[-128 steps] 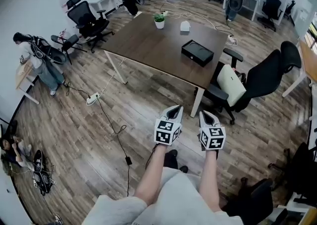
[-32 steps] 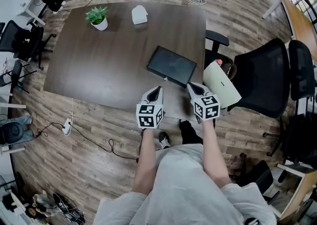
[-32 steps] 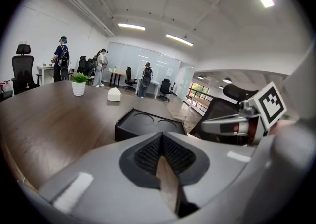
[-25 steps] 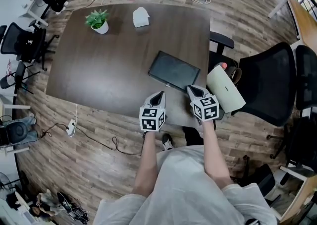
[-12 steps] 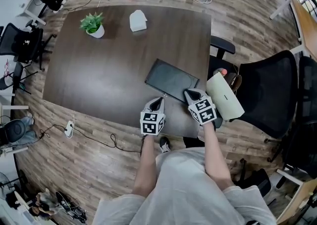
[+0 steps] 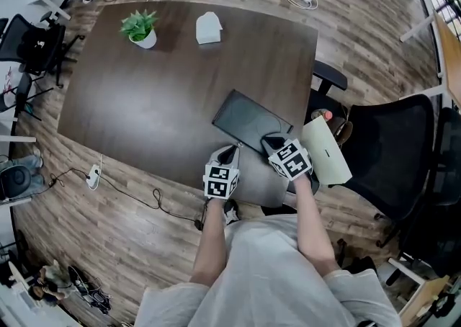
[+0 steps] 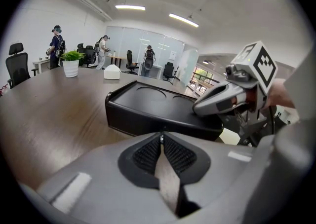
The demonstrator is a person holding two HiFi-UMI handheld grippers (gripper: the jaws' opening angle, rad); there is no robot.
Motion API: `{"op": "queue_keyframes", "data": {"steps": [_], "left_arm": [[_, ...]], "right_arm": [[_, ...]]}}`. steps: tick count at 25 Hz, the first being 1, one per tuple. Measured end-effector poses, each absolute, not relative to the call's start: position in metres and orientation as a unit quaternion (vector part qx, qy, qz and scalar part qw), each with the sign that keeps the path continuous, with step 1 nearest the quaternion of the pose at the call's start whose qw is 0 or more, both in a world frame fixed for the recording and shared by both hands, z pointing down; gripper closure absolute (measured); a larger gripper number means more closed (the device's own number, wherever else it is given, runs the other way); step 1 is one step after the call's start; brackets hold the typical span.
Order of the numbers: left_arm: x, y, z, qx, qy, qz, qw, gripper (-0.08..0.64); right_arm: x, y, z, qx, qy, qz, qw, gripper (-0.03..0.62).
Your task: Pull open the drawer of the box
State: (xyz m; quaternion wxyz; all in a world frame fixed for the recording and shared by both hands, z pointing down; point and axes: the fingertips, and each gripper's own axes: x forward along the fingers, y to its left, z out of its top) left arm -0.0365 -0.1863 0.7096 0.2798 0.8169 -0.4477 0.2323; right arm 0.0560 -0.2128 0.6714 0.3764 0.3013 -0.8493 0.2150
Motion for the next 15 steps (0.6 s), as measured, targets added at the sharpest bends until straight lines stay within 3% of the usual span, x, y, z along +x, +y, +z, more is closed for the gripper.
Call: {"op": "queue_keyframes", "data": {"steps": [15], "left_arm": [[-0.033, -0.173, 0.718, 0.83, -0.428, 0.23, 0.273, 0.455]], "right_arm": [[0.053, -0.212, 0.672, 0.296, -0.844, 0.225, 0.386, 0.591]]}}
